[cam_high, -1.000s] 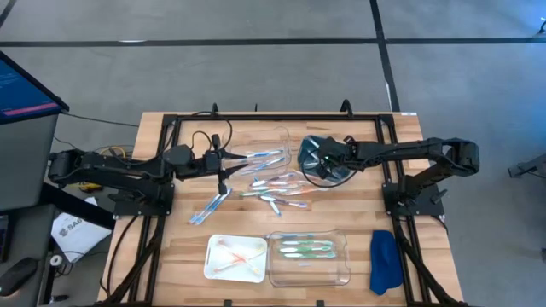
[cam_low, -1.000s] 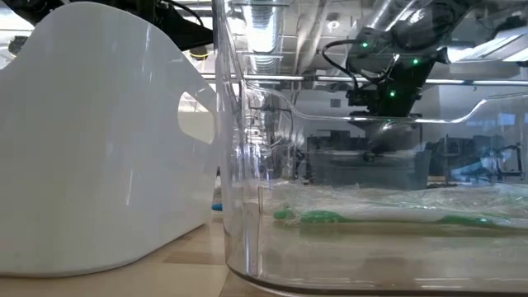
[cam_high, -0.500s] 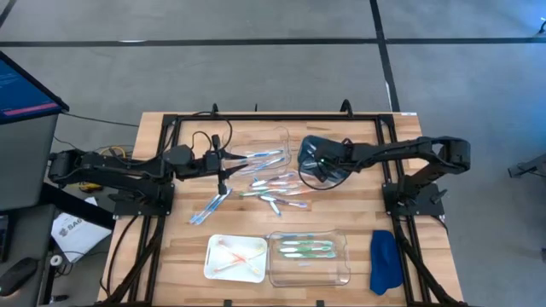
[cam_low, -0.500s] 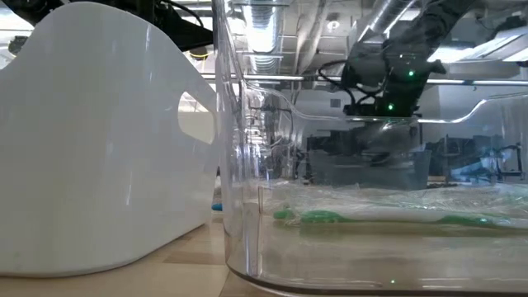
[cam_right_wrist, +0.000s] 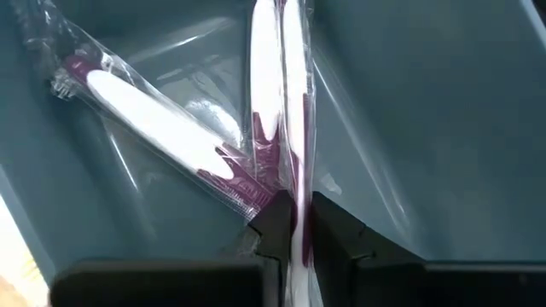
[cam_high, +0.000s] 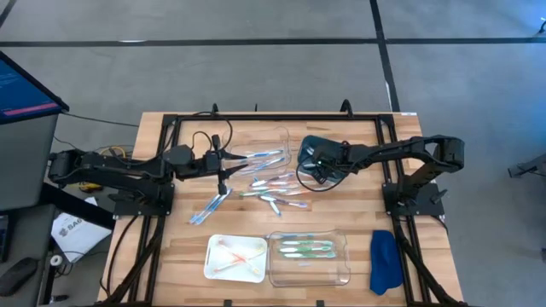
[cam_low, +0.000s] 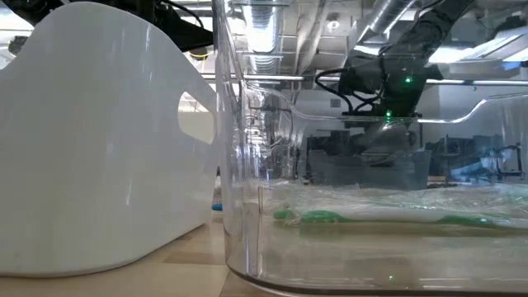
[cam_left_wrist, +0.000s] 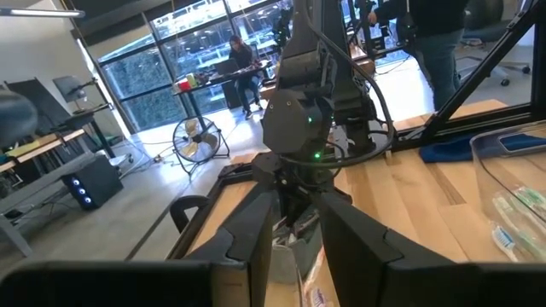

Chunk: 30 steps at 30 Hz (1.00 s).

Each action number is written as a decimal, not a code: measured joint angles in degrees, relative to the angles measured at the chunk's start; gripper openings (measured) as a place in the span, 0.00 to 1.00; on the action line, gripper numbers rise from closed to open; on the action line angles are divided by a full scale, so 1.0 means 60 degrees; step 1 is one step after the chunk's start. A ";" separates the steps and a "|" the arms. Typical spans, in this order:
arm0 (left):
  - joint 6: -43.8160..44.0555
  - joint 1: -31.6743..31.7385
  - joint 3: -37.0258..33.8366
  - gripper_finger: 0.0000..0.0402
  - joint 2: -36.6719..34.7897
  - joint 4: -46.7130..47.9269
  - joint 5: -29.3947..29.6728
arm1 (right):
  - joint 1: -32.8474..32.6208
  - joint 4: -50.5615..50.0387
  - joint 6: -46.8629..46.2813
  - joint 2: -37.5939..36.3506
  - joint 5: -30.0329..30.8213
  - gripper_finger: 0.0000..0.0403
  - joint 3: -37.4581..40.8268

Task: Pick & Place Toothbrushes
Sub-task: Put the purple toothbrush into the green bin

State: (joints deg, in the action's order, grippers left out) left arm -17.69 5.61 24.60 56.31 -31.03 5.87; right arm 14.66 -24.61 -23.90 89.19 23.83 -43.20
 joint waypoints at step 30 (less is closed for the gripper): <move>0.0106 0.0000 0.0000 0.23 0.0000 0.0189 0.0009 | -0.0133 -0.0593 0.0158 -0.0011 -0.0257 0.45 -0.0650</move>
State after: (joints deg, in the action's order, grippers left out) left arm -17.06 5.61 24.60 56.31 -29.89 5.92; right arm 13.86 -28.17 -22.95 89.12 22.29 -47.10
